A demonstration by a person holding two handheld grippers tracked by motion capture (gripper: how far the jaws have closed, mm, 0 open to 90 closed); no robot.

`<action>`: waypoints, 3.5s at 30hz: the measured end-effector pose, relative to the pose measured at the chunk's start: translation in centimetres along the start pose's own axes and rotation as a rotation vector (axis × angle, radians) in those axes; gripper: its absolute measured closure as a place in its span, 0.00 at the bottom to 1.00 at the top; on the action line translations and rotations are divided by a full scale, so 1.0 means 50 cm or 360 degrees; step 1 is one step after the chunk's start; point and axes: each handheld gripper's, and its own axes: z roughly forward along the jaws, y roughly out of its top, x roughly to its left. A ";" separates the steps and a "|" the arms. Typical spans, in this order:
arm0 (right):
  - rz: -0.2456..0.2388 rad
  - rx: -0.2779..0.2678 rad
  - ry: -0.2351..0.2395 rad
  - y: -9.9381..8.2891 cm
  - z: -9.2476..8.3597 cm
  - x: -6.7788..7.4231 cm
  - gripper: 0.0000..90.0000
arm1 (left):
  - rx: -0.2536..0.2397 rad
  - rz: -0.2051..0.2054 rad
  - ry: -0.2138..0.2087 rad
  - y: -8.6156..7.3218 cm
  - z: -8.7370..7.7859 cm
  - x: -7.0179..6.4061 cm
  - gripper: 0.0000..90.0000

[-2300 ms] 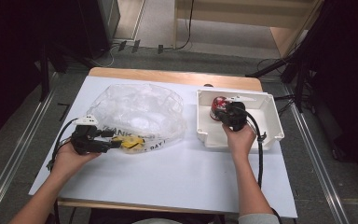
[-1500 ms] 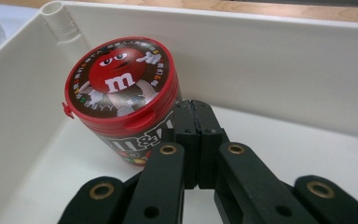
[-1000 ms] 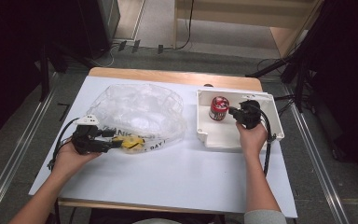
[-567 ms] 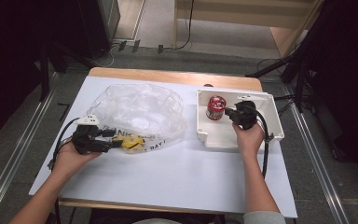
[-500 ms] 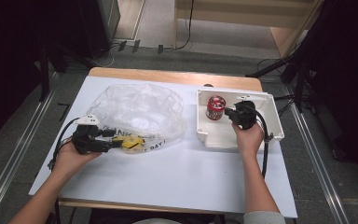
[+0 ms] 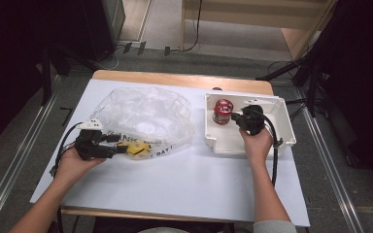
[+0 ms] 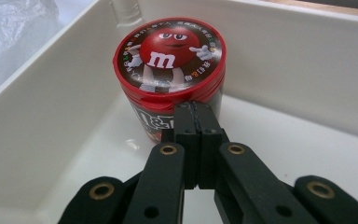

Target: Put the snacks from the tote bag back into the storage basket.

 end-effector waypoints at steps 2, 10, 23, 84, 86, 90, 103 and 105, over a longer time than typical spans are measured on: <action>-0.0007 -0.0002 0.0006 0.001 0.000 0.002 1.00 | 0.0000 0.0000 -0.0001 0.000 0.000 0.000 0.43; -0.0015 0.0002 0.0013 0.002 0.002 0.009 1.00 | 0.0001 0.0001 -0.0001 0.000 0.000 0.000 0.43; -0.0027 -0.0006 0.0023 0.003 0.000 0.010 1.00 | -0.0004 -0.0001 -0.0002 -0.001 -0.001 0.002 0.43; -0.0290 -0.0012 0.0525 0.006 -0.087 0.238 0.50 | 0.0003 0.0042 -0.0013 0.008 0.005 -0.009 0.42; -0.0312 -0.0006 0.0529 0.005 -0.083 0.246 0.50 | 0.0001 0.0043 -0.0018 0.008 0.006 -0.009 0.42; -0.0320 0.0002 0.0548 -0.001 -0.079 0.262 0.50 | 0.0005 0.0043 -0.0014 0.009 0.006 -0.011 0.42; -0.0378 0.0033 0.0614 -0.020 -0.059 0.311 0.49 | 0.0003 0.0050 -0.0019 0.009 0.007 -0.013 0.42; -0.0370 0.0029 0.0623 -0.023 -0.057 0.314 0.49 | 0.0004 0.0052 -0.0021 0.010 0.007 -0.013 0.42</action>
